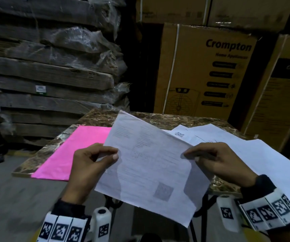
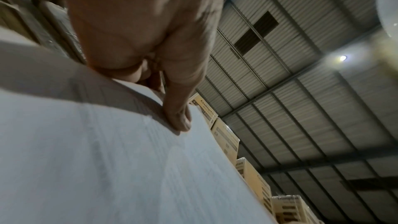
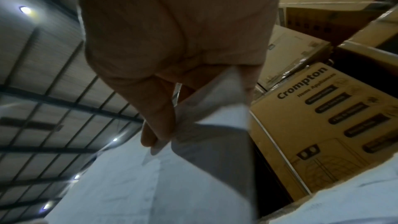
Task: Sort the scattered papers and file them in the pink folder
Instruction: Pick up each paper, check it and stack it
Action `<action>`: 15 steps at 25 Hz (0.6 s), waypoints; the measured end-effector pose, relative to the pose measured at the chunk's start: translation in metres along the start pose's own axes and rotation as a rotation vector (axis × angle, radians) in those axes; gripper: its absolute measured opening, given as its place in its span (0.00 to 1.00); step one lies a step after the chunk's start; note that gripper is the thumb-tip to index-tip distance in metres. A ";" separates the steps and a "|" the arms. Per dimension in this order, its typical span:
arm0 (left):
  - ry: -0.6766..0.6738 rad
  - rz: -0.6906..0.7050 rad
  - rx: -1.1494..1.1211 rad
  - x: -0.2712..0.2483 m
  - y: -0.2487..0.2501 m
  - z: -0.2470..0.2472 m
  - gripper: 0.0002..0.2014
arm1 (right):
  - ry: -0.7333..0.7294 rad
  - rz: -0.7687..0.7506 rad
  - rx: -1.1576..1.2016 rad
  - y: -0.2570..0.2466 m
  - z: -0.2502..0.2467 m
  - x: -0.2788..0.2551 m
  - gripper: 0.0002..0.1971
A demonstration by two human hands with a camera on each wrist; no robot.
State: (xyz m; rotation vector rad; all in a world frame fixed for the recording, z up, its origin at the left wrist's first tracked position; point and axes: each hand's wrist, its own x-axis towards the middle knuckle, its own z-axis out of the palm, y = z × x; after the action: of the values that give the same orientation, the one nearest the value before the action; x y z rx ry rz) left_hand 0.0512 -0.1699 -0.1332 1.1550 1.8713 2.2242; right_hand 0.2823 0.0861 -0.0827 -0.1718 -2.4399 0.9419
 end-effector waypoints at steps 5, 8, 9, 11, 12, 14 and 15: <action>0.147 0.029 -0.053 0.000 -0.013 -0.008 0.10 | 0.229 0.079 0.297 0.015 -0.001 -0.015 0.17; 0.188 0.078 -0.100 -0.002 -0.013 0.001 0.09 | 0.308 0.097 0.486 0.021 0.015 -0.019 0.17; 0.194 0.091 -0.103 -0.004 -0.014 0.006 0.09 | 0.317 0.102 0.493 0.022 0.021 -0.020 0.17; 0.199 0.101 -0.089 -0.006 -0.015 0.020 0.09 | 0.359 0.101 0.377 0.025 0.032 -0.018 0.21; 0.197 0.099 -0.074 -0.007 -0.016 0.027 0.10 | 0.385 0.098 0.317 0.025 0.037 -0.016 0.22; 0.180 0.117 -0.023 -0.008 -0.014 0.040 0.12 | 0.450 0.082 0.240 0.022 0.045 -0.010 0.24; 0.172 0.151 0.013 -0.009 -0.012 0.046 0.14 | 0.481 0.063 0.213 0.018 0.047 -0.007 0.25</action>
State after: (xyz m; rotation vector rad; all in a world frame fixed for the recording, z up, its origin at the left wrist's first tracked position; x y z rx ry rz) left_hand 0.0768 -0.1315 -0.1478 1.1792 1.9208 2.4682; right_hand 0.2638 0.0696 -0.1267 -0.3561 -1.8933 1.0418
